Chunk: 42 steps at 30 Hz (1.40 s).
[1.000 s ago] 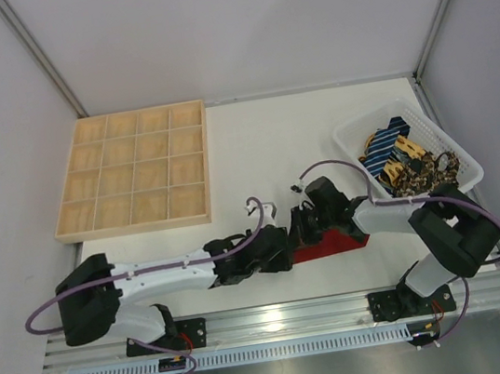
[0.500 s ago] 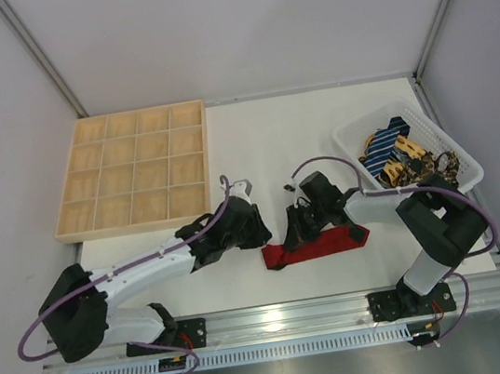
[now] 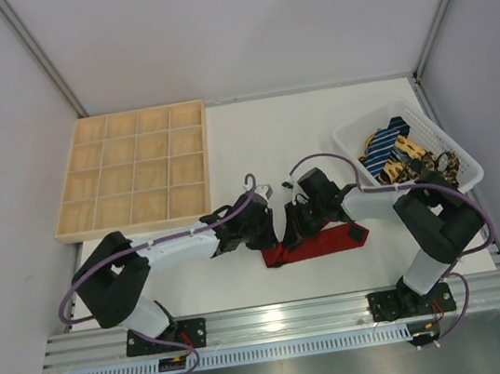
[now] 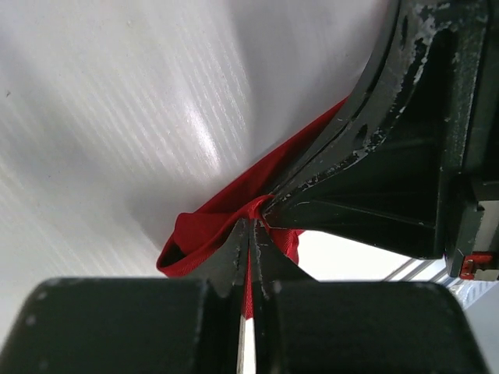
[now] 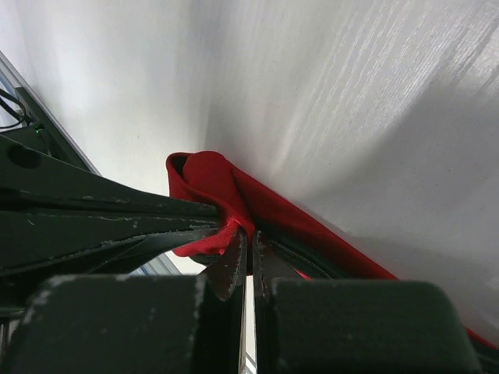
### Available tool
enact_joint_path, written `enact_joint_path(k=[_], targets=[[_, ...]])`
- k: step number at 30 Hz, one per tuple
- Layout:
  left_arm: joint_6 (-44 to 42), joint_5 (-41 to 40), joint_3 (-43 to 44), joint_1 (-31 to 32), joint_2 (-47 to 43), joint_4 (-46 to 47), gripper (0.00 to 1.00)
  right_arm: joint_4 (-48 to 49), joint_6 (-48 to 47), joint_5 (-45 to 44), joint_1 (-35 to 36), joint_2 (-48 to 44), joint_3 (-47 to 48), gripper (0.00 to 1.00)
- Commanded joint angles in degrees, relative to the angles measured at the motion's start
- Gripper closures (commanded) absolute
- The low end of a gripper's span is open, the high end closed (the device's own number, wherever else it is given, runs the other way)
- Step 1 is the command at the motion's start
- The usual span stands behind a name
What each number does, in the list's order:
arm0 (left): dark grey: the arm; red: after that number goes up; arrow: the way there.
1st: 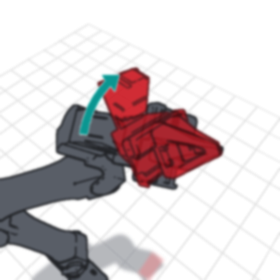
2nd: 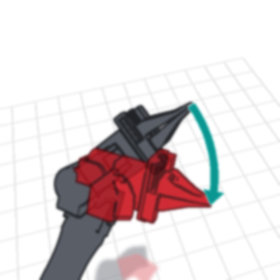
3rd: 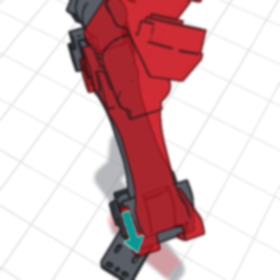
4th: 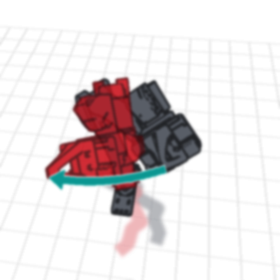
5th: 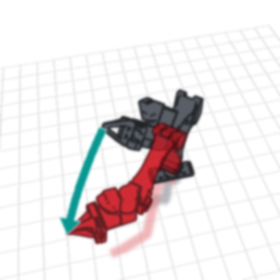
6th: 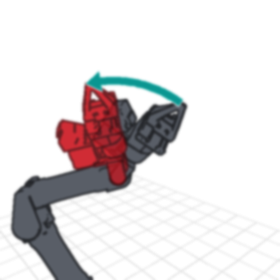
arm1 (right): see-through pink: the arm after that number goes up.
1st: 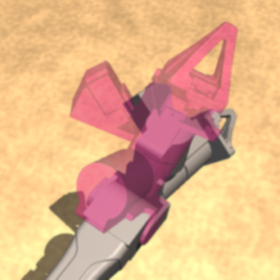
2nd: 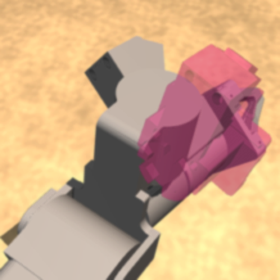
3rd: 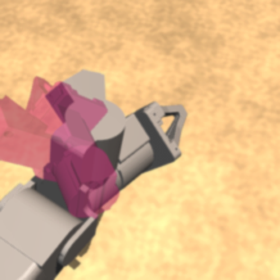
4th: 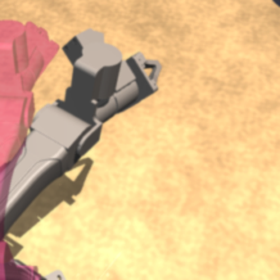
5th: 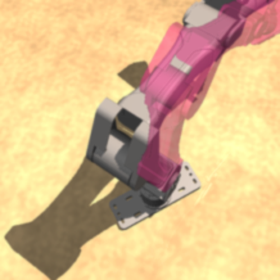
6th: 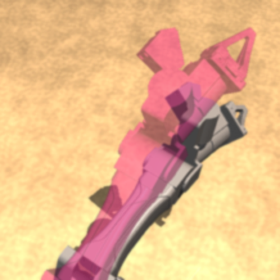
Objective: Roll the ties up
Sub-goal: Roll the tie
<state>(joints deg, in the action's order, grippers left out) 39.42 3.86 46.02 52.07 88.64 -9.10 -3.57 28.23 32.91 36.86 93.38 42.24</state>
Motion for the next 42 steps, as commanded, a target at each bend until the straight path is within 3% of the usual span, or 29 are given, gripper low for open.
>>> enact_joint_path(k=[1, 18, 28, 42], targets=[[-2.6, 1.7, 2.8, -0.4, 1.8, 0.6, 0.97, -0.3, -1.3, -0.2, -0.7, 1.1, 2.3, 1.0], [-3.2, 2.0, 1.2, -1.1, 2.2, 2.8, 0.99, -1.2, -2.5, -1.1, -2.1, 4.8, 4.2, 1.0], [-1.1, 3.6, -3.4, -0.3, -4.0, 5.7, 0.9, -2.1, -2.0, -3.0, -2.1, 0.8, 2.9, 1.0], [-0.2, 4.1, -1.7, 2.3, 0.5, 7.5, 0.8, -6.7, -1.9, -5.0, -2.1, -6.9, -0.3, 1.0]])
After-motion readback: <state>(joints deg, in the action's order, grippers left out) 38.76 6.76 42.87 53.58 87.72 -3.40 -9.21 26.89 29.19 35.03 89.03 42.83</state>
